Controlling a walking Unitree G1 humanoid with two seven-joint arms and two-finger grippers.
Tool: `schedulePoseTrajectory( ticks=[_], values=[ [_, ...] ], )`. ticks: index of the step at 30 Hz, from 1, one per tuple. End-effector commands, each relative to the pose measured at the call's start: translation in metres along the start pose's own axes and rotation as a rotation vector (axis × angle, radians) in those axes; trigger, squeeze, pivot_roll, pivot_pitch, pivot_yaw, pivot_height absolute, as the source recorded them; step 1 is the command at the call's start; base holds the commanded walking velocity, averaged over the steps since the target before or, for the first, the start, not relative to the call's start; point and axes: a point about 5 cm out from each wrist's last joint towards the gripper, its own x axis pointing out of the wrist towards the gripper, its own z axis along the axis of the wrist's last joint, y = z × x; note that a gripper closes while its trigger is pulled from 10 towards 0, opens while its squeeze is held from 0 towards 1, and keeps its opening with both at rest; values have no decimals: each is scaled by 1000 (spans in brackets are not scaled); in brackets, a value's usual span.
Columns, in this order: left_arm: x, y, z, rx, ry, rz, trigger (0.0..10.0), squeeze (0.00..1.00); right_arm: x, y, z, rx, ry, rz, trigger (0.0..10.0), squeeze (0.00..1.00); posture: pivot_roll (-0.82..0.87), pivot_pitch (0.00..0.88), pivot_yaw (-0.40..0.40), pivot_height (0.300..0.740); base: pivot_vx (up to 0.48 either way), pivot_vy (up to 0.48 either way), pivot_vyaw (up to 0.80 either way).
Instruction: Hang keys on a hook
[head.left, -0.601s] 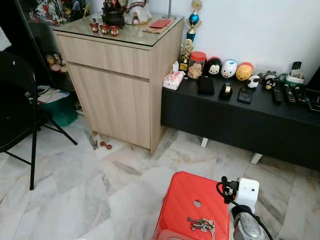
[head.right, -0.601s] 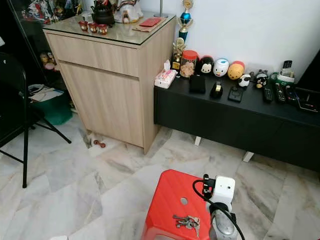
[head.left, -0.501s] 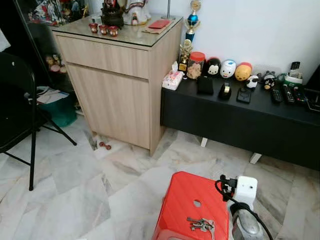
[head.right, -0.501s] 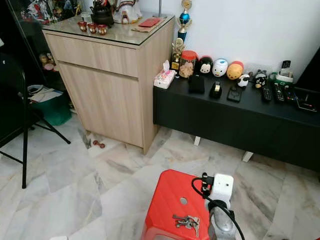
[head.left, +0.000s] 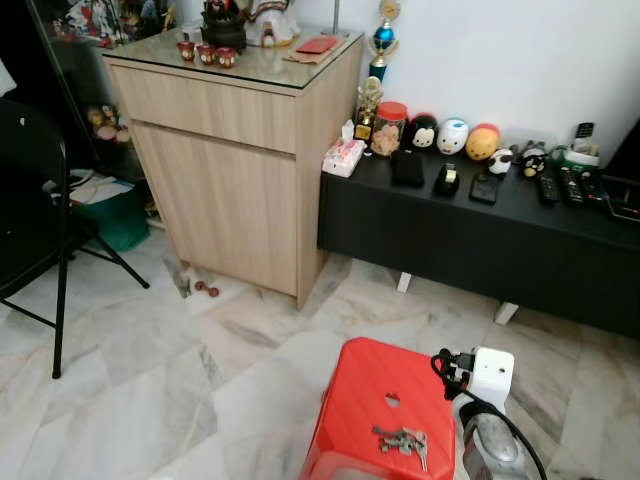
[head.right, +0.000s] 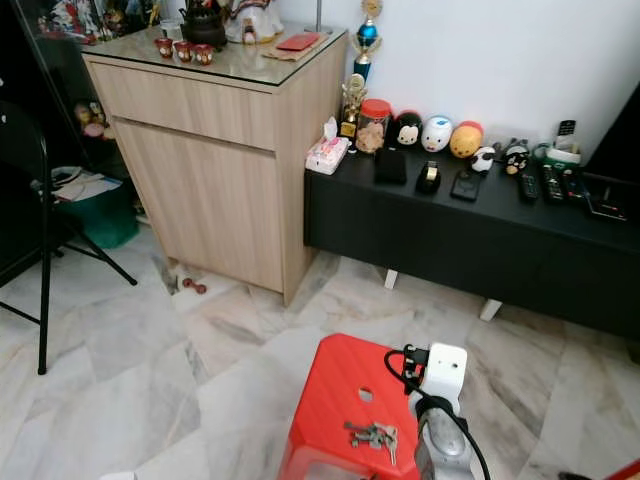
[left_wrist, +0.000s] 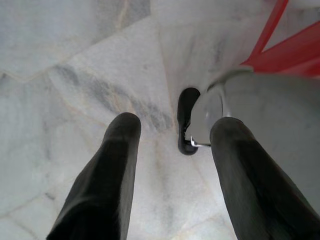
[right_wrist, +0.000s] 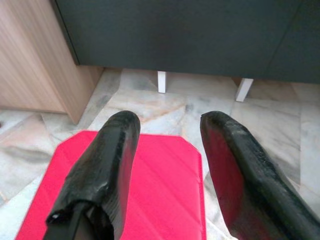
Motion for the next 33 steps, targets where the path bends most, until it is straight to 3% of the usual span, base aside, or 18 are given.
schedulePoseTrajectory(
  ticks=[1,7,19,30,31,33],
  values=[
    [-1,0,-3,13,15,-2,10000,0,2,-2,4,27,-15,-18,10000,0,161,0,-59,635,0,0,0],
    [0,0,-2,15,15,-3,10000,0,9,0,13,49,-20,-16,10000,0,163,0,-54,635,0,0,0],
    [-1,1,0,-18,-10,25,10000,0,13,3,9,45,57,35,10000,0,169,0,-56,635,0,0,0],
    [-3,4,13,-1,-163,86,10000,0,12,5,1,30,121,34,10000,0,178,0,-61,635,0,0,0],
    [3,11,91,23,-442,76,10000,0,12,4,1,39,121,33,10000,0,181,0,-63,635,0,0,0],
    [-4,11,146,41,-652,50,10000,0,12,3,0,45,130,31,10000,0,182,0,-64,635,0,0,0]
  ],
)
